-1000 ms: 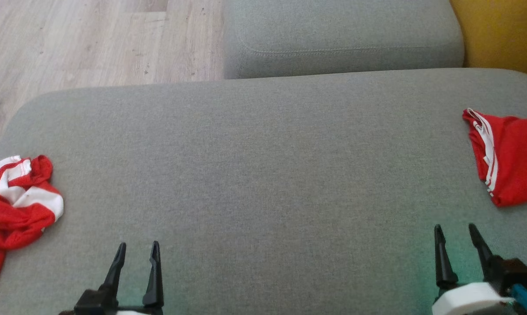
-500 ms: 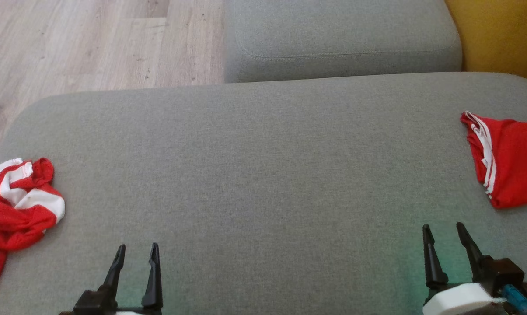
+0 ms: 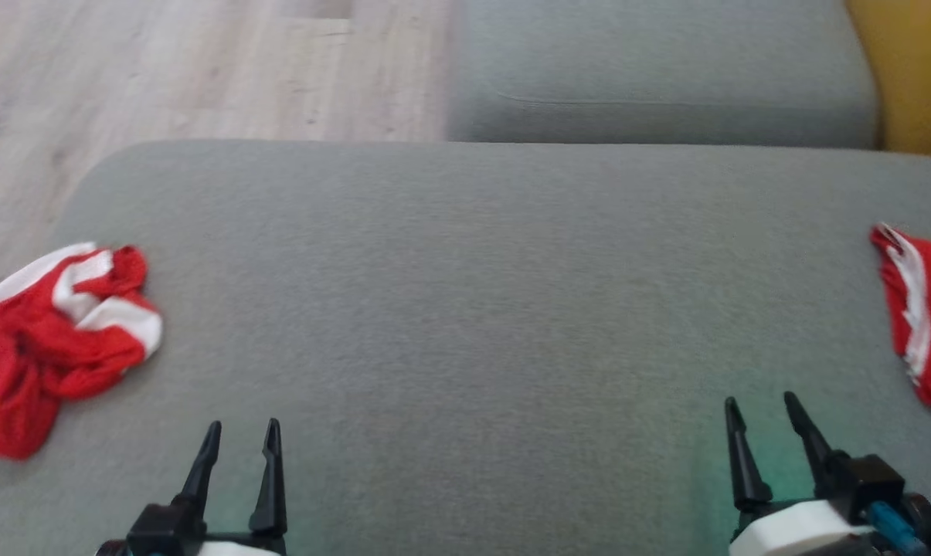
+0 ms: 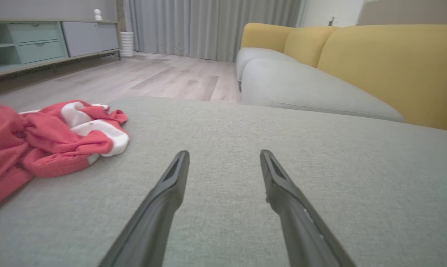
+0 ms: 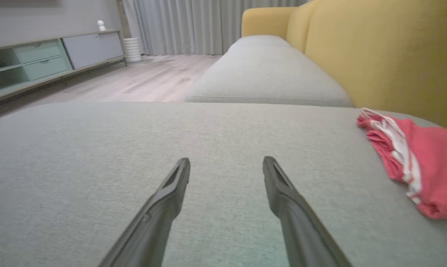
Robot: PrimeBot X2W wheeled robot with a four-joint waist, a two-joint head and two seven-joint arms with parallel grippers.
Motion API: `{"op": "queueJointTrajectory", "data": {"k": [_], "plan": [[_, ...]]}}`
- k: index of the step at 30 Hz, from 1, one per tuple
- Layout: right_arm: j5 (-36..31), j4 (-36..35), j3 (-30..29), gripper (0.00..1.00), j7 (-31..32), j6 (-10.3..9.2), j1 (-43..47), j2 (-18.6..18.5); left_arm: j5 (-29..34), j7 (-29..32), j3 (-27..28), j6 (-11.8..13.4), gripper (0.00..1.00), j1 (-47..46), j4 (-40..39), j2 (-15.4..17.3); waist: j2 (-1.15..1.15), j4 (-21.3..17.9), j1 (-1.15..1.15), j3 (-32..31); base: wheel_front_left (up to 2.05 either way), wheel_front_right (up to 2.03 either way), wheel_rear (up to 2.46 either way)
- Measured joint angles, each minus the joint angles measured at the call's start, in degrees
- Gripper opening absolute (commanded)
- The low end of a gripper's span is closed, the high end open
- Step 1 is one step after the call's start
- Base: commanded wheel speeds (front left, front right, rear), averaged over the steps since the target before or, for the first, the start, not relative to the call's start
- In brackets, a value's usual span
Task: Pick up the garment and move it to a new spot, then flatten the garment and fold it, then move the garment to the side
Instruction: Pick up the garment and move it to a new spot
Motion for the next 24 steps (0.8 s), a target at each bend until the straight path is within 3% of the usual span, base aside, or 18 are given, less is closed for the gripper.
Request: {"op": "queueJointTrajectory", "data": {"k": [16,24], "plan": [[1.21,1.01,6.19,1.0,-0.13,0.0,-0.09,0.0,0.3,0.0,4.89,0.03,1.0,3.5,-1.27,0.05,0.0,16.37,0.0,-2.0,0.0,0.0,0.0],[0.23,0.3,6.11,1.0,-0.13,0.0,-0.61,0.0,-0.82,0.0,8.61,0.03,1.0,2.43,-3.36,0.07,0.0,17.22,0.0,0.37,0.0,0.0,0.0]]}}
